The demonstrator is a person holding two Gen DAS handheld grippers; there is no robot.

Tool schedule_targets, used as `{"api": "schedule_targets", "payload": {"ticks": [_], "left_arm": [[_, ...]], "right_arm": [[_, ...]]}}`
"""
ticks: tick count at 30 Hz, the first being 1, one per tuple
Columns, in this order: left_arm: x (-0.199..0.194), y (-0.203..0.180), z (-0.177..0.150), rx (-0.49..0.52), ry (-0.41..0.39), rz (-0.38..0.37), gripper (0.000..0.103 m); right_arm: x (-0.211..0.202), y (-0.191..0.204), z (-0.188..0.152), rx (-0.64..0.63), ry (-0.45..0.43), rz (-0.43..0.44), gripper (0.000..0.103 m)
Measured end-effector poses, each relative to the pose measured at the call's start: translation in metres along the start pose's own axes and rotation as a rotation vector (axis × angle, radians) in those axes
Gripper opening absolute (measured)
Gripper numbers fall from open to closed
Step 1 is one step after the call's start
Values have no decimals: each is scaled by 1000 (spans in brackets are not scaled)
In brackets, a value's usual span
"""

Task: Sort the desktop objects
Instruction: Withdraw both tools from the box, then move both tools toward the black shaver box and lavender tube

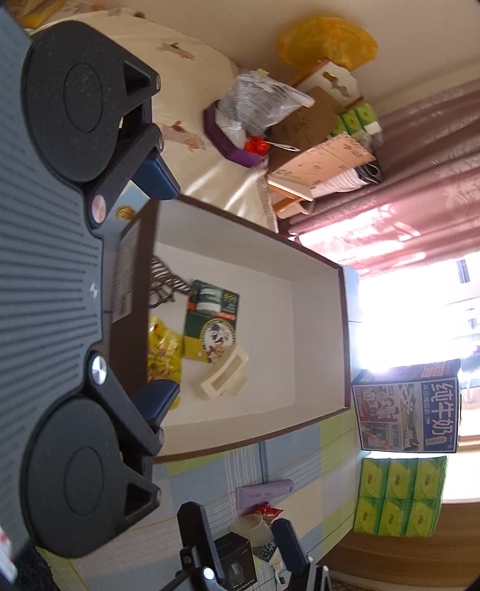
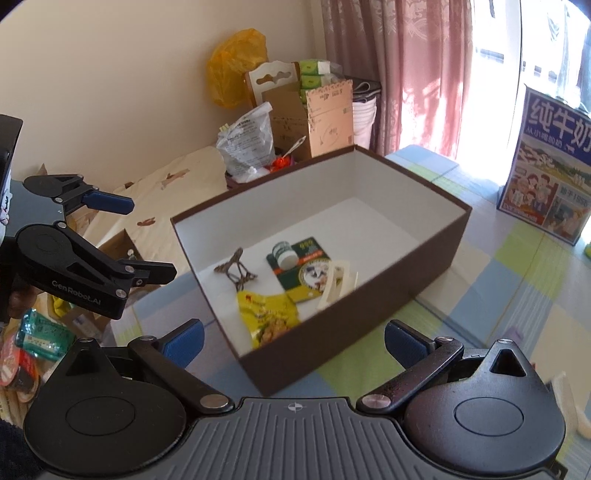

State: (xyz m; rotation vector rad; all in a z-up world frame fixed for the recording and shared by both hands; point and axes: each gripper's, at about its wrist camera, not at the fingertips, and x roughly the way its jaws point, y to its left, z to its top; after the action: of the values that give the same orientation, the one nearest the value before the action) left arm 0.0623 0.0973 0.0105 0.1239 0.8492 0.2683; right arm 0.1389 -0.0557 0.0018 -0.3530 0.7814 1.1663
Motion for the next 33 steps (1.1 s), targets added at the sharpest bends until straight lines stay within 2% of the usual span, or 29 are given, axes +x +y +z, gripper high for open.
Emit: {"api": "schedule_targets", "payload": {"ticks": [5,11,16,24,33], "left_arm": [[-7,-16,-12,-26,21,-7,102],[-12,-44,-23,-47,57,-76,102],[-13,-78,-30,-47,90,-148,102],[-14,-133,-30,-13,121,-247,102],[-11,-175,-23,15,128,-286,102]], "right_arm": [[-10,-11,-19,47,20,6,101],[-23,-28,-49,98,61,5,101],[-40,-48,-76,134,83,-35,101],[-70,-78,-113,187,105,-73,101],[-94,-106,-140,211,116,-104,101]]}}
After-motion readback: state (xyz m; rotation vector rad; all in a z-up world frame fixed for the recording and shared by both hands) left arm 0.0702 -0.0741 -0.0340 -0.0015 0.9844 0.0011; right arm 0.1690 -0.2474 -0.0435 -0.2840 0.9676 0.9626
